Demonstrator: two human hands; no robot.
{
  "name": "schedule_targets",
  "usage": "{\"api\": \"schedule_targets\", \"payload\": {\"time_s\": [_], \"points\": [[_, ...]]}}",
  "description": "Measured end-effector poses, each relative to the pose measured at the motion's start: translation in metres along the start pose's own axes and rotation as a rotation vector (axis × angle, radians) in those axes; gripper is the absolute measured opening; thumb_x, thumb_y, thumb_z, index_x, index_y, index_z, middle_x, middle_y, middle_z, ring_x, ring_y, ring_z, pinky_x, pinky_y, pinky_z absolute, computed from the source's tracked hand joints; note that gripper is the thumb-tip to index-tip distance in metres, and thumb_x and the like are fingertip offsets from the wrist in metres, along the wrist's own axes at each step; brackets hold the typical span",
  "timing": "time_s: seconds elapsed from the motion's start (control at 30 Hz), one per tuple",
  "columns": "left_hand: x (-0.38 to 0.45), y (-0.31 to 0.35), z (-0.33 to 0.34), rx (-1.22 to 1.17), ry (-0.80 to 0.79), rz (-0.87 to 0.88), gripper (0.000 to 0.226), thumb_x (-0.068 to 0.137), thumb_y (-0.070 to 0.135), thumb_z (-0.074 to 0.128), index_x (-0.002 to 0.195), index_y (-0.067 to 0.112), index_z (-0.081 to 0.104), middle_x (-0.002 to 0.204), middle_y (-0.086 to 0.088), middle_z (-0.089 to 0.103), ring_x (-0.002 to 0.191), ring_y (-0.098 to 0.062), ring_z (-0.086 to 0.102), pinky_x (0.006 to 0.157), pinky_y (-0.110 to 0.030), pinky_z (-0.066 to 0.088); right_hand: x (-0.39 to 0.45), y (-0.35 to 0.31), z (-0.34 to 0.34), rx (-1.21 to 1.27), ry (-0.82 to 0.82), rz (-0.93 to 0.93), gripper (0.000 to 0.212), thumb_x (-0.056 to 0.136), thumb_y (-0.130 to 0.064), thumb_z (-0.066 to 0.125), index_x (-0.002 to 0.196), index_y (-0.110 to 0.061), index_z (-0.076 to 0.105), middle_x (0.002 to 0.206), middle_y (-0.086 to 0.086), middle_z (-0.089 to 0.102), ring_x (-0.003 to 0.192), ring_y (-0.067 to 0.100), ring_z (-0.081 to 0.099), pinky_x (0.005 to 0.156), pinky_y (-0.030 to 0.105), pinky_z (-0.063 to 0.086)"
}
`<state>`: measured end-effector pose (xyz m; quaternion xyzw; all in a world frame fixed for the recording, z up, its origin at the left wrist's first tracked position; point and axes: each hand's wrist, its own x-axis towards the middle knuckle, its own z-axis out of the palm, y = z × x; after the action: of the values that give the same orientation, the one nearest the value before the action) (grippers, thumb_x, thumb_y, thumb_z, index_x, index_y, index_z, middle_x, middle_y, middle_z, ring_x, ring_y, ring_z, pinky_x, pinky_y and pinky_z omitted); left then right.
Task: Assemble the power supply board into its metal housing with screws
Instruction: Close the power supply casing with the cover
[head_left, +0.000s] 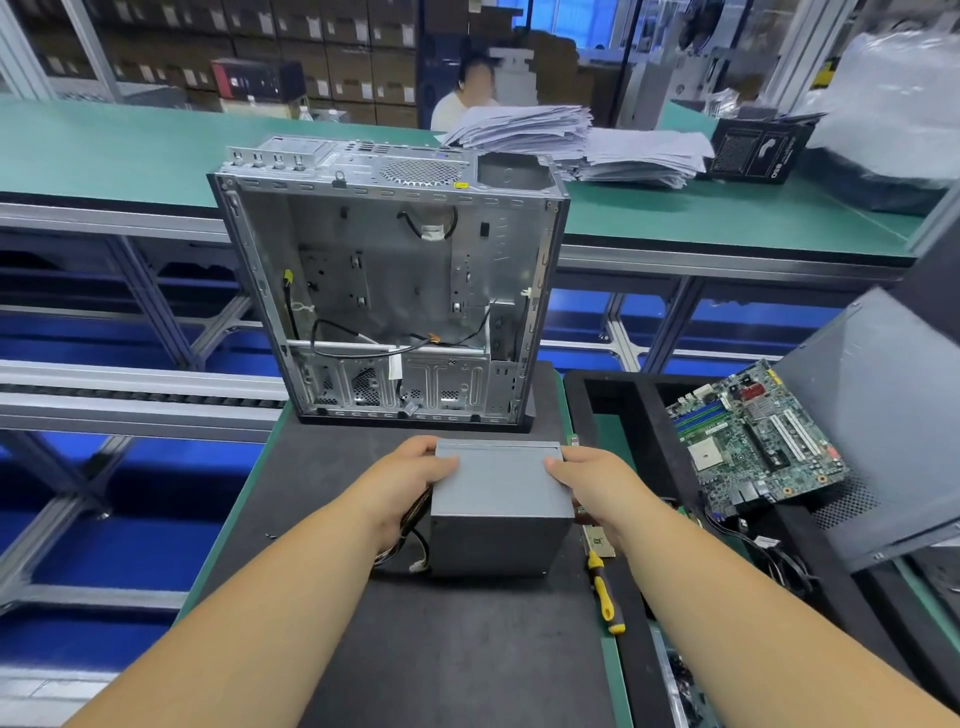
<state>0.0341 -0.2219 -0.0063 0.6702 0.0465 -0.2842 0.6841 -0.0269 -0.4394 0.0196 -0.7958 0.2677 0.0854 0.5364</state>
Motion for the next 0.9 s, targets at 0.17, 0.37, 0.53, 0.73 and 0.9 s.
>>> {"api": "schedule_targets", "payload": {"time_s": [0.17, 0.37, 0.53, 0.73, 0.9], "points": [[0.003, 0.002, 0.001, -0.052, 0.044, 0.006, 0.018, 0.096, 0.004, 0.055, 0.108, 0.013, 0.066, 0.101, -0.009, 0.074, 0.087, -0.023, 0.071, 0.07, -0.03, 0.054, 0.003, -0.002, -0.001, -0.046, -0.003, 0.011, 0.016, 0.099, -0.027, 0.057, 0.088, -0.024, 0.068, 0.107, 0.002, 0.069, 0.096, 0.02, 0.062, 0.075, 0.031, 0.051], [0.005, 0.006, 0.003, -0.018, 0.082, 0.012, 0.017, 0.094, 0.001, 0.058, 0.104, 0.01, 0.067, 0.094, -0.009, 0.074, 0.08, -0.021, 0.07, 0.067, -0.028, 0.052, 0.008, -0.009, -0.001, -0.116, 0.006, 0.031, 0.026, 0.098, -0.026, 0.057, 0.113, -0.007, 0.067, 0.115, 0.013, 0.066, 0.109, 0.034, 0.061, 0.094, 0.045, 0.052], [0.009, 0.004, 0.002, 0.081, 0.118, 0.06, 0.012, 0.093, 0.008, 0.061, 0.101, 0.014, 0.069, 0.098, -0.005, 0.073, 0.091, -0.022, 0.068, 0.083, -0.032, 0.051, 0.012, -0.009, 0.0, -0.15, 0.032, 0.009, 0.028, 0.098, -0.026, 0.056, 0.109, -0.002, 0.065, 0.114, 0.022, 0.064, 0.096, 0.033, 0.061, 0.073, 0.038, 0.049], [0.005, 0.008, 0.0, 0.053, 0.11, 0.04, 0.012, 0.092, 0.009, 0.064, 0.102, 0.013, 0.07, 0.086, -0.003, 0.074, 0.072, -0.013, 0.069, 0.063, -0.022, 0.05, 0.01, -0.016, -0.002, -0.619, 0.057, -0.084, 0.029, 0.1, -0.04, 0.047, 0.111, -0.015, 0.058, 0.116, 0.008, 0.058, 0.101, 0.026, 0.056, 0.084, 0.037, 0.048], [-0.001, 0.013, -0.002, -0.077, 0.068, -0.029, 0.017, 0.089, 0.007, 0.068, 0.105, 0.011, 0.07, 0.094, -0.011, 0.077, 0.075, -0.015, 0.073, 0.052, -0.019, 0.051, -0.007, -0.031, 0.023, -0.874, -0.048, -0.507, 0.11, 0.072, -0.071, 0.067, 0.157, -0.021, 0.017, 0.154, 0.002, 0.028, 0.144, 0.025, 0.019, 0.118, 0.042, 0.02]]}}
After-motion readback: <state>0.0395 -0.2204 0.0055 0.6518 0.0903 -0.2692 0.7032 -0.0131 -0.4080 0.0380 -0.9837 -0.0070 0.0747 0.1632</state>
